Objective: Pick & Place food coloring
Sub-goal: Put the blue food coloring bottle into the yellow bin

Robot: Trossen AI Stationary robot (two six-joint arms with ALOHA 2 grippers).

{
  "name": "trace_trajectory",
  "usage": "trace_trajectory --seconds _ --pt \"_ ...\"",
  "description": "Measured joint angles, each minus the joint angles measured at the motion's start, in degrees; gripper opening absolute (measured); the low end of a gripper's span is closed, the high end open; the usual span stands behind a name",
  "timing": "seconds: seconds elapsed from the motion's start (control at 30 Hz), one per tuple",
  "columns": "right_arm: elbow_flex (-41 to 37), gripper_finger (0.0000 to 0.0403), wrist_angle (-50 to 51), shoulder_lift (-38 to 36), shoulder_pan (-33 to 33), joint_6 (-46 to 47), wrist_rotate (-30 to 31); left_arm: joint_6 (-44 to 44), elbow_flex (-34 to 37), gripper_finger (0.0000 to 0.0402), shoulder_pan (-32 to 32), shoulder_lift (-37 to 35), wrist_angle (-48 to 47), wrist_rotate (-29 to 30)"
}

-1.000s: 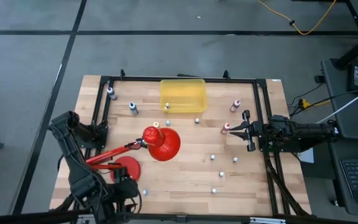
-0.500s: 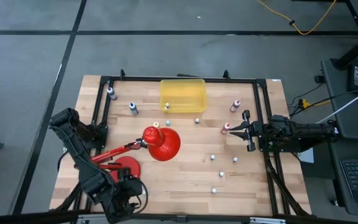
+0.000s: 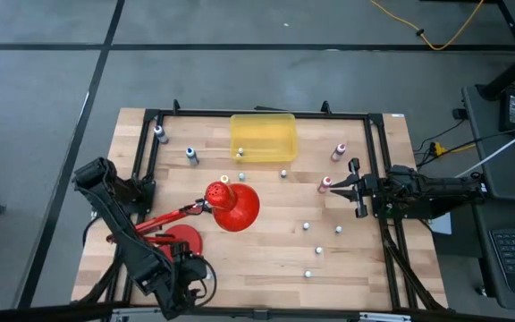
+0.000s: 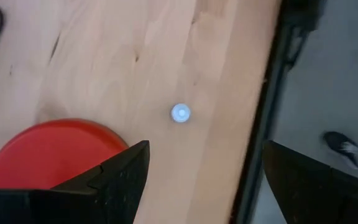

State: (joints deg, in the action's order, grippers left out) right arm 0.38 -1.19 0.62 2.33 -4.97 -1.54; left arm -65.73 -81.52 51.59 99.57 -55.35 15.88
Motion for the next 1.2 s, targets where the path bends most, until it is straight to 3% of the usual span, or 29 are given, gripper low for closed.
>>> trace_trajectory --seconds 0.83,1.2 --pt "-0.02 0.0056 0.0 0.02 0.0 0.0 0.0 0.39 -0.02 0.0298 -1.92 10.09 1.13 -0.19" --pt "0.0 0.0056 0.02 0.01 -0.02 0.0 0.0 0.46 -0.02 0.0298 -2.21 11.06 2.02 1.65"
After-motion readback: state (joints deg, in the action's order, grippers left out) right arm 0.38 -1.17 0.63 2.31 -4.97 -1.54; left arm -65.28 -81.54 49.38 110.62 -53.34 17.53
